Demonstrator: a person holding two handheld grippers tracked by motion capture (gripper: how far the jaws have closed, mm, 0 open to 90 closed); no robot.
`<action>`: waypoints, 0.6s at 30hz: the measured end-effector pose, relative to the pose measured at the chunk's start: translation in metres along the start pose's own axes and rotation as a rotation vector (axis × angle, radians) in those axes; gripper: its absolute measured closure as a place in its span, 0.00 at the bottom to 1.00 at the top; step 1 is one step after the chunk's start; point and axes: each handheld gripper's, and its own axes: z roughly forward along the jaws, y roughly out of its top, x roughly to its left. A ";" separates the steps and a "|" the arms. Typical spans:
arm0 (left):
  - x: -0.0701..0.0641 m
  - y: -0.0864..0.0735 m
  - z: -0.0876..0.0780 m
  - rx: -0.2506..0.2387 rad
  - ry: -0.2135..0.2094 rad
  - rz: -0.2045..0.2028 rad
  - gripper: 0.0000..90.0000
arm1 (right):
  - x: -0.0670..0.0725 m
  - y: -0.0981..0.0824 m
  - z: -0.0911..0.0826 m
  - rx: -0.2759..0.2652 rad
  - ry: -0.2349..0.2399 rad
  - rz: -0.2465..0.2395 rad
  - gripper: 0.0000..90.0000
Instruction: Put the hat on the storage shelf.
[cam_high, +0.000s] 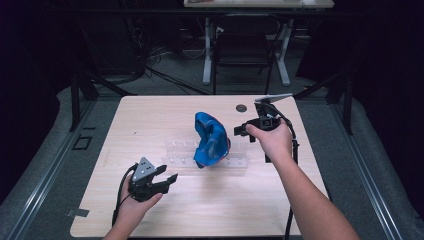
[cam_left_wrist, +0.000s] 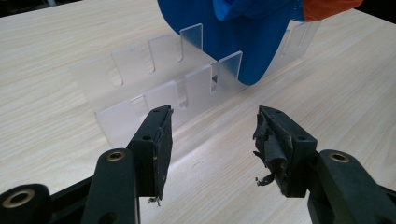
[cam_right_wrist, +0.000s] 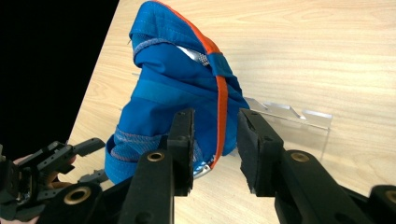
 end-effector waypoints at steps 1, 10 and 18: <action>0.001 -0.001 -0.001 -0.001 0.002 -0.008 0.51 | -0.001 -0.001 -0.001 0.001 0.000 0.001 0.74; 0.009 -0.010 -0.012 0.005 0.034 -0.042 0.52 | -0.005 -0.008 -0.011 -0.005 -0.035 -0.020 0.74; 0.020 -0.022 -0.025 0.018 0.059 -0.090 0.53 | -0.014 -0.022 -0.018 0.009 -0.113 -0.068 0.73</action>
